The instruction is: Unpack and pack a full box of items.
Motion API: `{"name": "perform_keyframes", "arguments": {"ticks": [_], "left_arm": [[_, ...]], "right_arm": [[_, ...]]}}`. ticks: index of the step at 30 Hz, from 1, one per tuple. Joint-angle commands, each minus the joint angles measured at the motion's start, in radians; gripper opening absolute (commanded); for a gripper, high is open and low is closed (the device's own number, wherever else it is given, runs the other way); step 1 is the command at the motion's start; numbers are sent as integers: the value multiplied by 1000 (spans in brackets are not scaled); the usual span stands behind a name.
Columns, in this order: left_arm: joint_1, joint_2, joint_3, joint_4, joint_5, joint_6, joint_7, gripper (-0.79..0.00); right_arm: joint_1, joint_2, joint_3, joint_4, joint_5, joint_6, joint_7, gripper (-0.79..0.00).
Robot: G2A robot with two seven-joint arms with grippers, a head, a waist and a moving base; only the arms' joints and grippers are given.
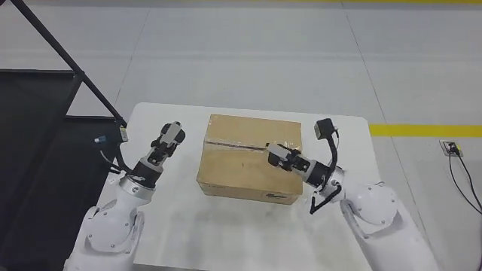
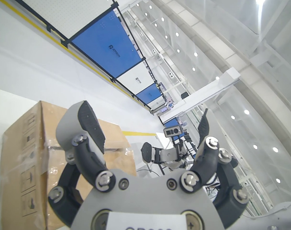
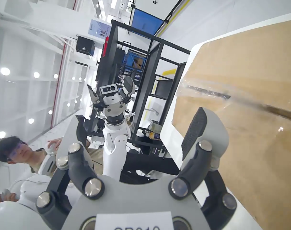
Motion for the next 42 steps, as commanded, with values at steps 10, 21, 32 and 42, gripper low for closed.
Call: {"name": "perform_keyframes", "arguments": {"ticks": [10,21,32,42], "left_arm": [[1,7,-38,116,-49,-16,19,0],[7,13,-48,115,-74,-31,-2,0],[11,19,-49,111,-83,-36,-7,0],[18,22,-37,111,-82,-38,-7,0]], "right_arm": [[53,-40,-233,-20,-376,95,-258,0],[59,-71,-312,8,-611,274,-415,0],[-13,-64,-173,-71,-607,393,-416,0],[-9,-73,-63,-34,-461,366,-446,0]]}}
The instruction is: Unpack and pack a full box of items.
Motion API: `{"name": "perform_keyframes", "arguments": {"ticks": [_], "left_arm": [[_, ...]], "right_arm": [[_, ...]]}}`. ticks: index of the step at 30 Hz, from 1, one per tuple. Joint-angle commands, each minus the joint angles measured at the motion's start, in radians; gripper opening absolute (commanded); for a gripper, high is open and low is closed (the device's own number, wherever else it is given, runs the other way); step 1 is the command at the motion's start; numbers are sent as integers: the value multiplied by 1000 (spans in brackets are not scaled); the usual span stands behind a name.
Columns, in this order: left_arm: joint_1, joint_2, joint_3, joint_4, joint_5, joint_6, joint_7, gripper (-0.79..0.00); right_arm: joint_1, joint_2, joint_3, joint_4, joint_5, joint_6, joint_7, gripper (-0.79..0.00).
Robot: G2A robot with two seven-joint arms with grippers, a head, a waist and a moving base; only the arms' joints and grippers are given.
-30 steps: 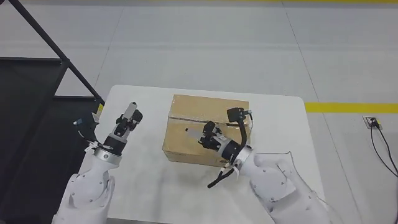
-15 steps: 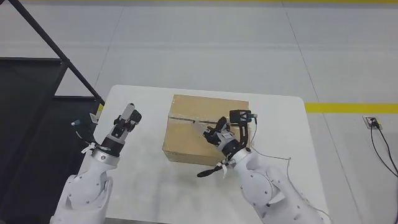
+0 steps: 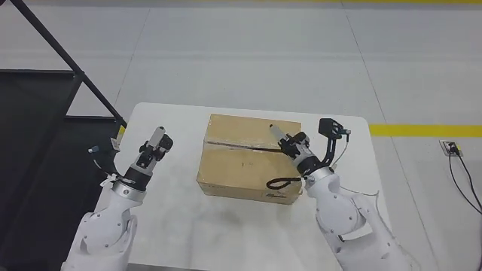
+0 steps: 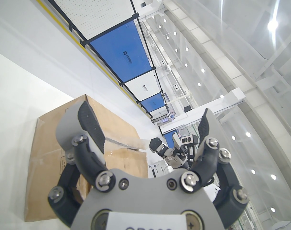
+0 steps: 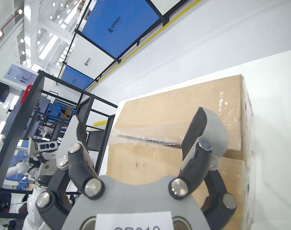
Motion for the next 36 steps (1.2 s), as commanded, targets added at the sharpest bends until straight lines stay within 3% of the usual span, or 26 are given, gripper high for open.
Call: {"name": "perform_keyframes", "arguments": {"ticks": [1,13,18,21,31,34,36], "left_arm": [[2,0,2,0,1,2,3,0],[21,4,10,-1,11,-1,14,0],[26,6,10,-3,9,-1,16,0],[25,7,14,-2,12,2,14,0],[19,8,32,6,18,9,9,0],[17,9,39,3,25,14,11,0],[18,9,42,-1,31,15,12,0]], "right_arm": [[8,-2,11,16,30,-16,7,0],[48,-4,149,102,323,-186,148,0],[-32,19,242,36,252,-274,212,0],[-85,22,286,4,234,-249,126,0],[-85,22,286,4,234,-249,126,0],[-85,25,283,37,261,-414,181,0],[-74,33,303,74,191,-514,202,0]]}}
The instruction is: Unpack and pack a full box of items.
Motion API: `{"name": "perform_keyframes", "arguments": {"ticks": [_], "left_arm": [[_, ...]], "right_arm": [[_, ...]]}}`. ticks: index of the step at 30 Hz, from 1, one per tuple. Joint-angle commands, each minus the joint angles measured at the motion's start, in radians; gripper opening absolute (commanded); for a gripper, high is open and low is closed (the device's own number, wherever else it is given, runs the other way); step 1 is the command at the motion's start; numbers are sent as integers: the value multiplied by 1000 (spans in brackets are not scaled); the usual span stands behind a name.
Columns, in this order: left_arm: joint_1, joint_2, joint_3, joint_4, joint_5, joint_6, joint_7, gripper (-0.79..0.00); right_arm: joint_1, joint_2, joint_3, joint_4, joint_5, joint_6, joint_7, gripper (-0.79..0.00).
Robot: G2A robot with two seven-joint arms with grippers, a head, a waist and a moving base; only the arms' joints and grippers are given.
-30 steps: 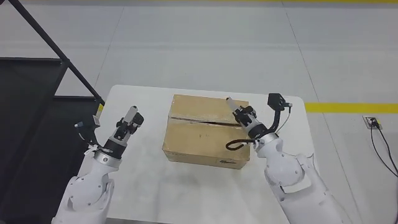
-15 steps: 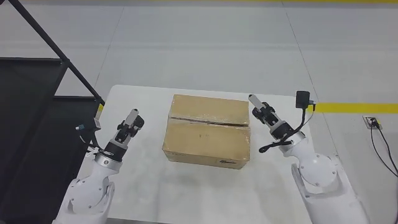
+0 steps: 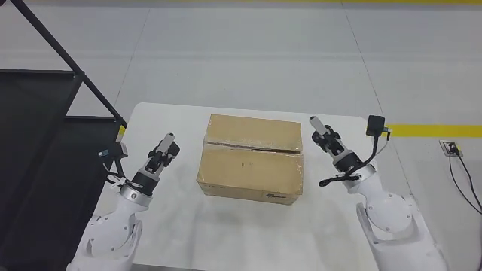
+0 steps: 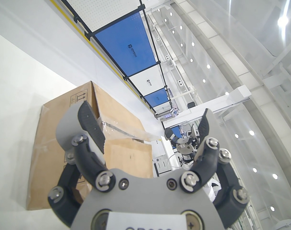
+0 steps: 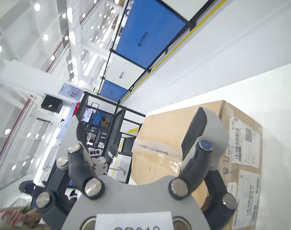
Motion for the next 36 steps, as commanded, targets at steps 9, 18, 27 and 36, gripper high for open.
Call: {"name": "perform_keyframes", "arguments": {"ticks": [9,18,27,36], "left_arm": [[0,1,16,-2,10,4,3,0],[-8,2,29,1,15,7,11,0],[-8,4,31,-5,18,11,14,0],[-5,7,29,-11,18,8,7,0]], "right_arm": [[35,28,-20,50,-439,-310,116,0],[33,28,-31,49,-464,-304,122,0],[78,31,-103,64,-726,-243,137,0],[77,29,-157,42,-859,-158,118,-557]]}}
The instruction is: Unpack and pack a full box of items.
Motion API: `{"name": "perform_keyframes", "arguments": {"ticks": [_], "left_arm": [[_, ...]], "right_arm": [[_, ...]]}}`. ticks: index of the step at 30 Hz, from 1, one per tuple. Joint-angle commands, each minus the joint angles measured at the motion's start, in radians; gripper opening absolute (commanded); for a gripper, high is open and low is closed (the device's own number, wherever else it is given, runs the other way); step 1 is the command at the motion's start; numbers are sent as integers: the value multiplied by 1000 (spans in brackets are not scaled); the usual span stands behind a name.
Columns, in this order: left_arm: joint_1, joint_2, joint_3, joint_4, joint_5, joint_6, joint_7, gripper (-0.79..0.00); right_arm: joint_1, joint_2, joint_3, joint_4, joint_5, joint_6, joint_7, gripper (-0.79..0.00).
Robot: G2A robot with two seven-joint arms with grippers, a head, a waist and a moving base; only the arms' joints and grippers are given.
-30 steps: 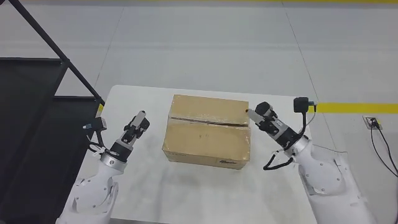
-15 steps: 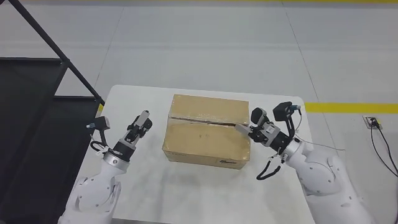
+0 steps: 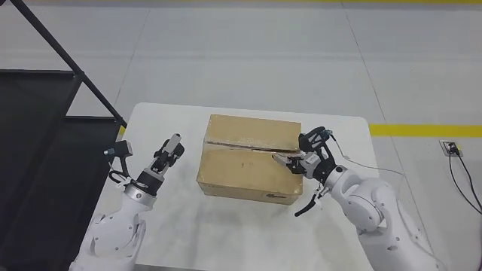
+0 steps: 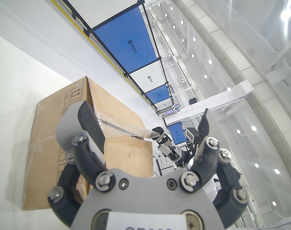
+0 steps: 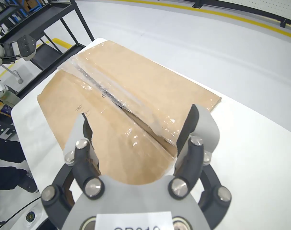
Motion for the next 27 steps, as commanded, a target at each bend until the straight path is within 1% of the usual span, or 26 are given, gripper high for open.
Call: {"name": "perform_keyframes", "arguments": {"ticks": [1,4,10,12,13,15,16,18,19,22,27], "left_arm": [[1,1,0,-2,0,-1,-3,0],[4,2,0,-4,1,-6,-5,0],[7,3,1,-6,-1,-14,-9,0],[9,4,-1,-6,-3,-17,-10,0],[10,5,-2,-6,-4,-18,-11,0],[11,5,-4,-5,-6,-19,-10,0],[12,6,-5,-6,-5,-21,-10,0],[13,6,-5,-5,-7,-23,-8,0],[14,6,-6,-5,-7,-24,-7,0],[16,7,-7,-3,-8,-27,-7,0],[17,9,-10,4,-20,-35,-10,0]], "right_arm": [[-6,0,-2,-6,-13,14,-9,-579],[-15,1,0,-15,-40,44,-14,-619],[-35,0,-6,-41,-86,104,-31,-650],[-43,0,-6,-51,-91,109,-33,-659],[-47,1,-5,-56,-91,108,-35,-690],[-53,1,-5,-67,-84,105,-37,-699],[-56,0,-5,-75,-74,100,-40,-699],[-63,0,-4,-94,-47,83,-43,-767],[-66,0,-2,-106,-33,84,-39,-785],[-71,-1,-1,-146,19,88,-8,-785],[-63,-1,0,-190,164,58,86,-785]]}}
